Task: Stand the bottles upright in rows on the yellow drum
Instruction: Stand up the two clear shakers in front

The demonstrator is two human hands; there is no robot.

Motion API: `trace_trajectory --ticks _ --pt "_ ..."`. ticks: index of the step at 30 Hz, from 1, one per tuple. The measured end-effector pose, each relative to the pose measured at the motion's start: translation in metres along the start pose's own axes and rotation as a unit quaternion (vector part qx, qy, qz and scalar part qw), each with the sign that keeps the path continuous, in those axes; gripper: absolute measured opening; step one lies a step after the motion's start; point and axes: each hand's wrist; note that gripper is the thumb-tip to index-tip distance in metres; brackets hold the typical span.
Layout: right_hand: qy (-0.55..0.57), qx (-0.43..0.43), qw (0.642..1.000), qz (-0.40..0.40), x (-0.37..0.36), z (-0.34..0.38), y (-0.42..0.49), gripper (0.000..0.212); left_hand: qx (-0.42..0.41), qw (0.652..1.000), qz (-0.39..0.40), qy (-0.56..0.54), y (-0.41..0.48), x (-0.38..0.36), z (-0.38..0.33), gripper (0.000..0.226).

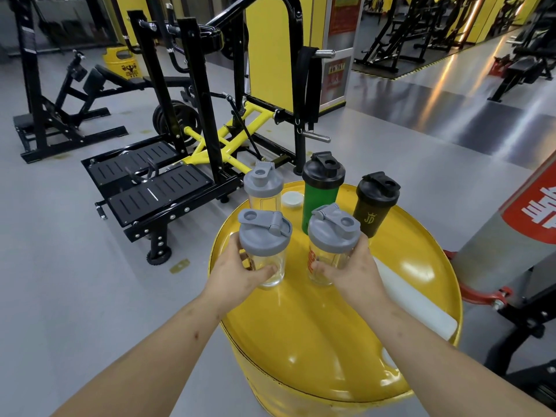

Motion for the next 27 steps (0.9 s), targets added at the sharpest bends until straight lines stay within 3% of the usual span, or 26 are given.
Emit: trace_trajectory --ticks 6,13,20,27 --pt "-0.023 0.005 1.000 0.015 0.008 0.003 -0.005 0.111 0.021 0.999 -0.012 0.038 -0.005 -0.001 0.010 0.096" --pt "-0.077 -0.036 0.994 0.065 0.028 -0.002 -0.016 0.125 0.116 0.986 -0.048 0.113 -0.020 -0.014 0.008 0.067" --pt "-0.147 -0.026 0.982 0.113 0.051 -0.001 -0.021 0.111 0.140 0.981 -0.048 0.124 -0.034 -0.037 0.000 0.044" --pt "-0.254 -0.048 0.960 0.107 0.104 -0.023 -0.026 0.078 0.120 0.981 -0.020 0.154 -0.044 -0.090 -0.026 0.035"
Point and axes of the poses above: each hand's wrist, its own y-axis towards the middle knuckle, its own x-axis out of the back of the hand, z = x × y, and after that the axes turned 12 degrees about z, right-handed
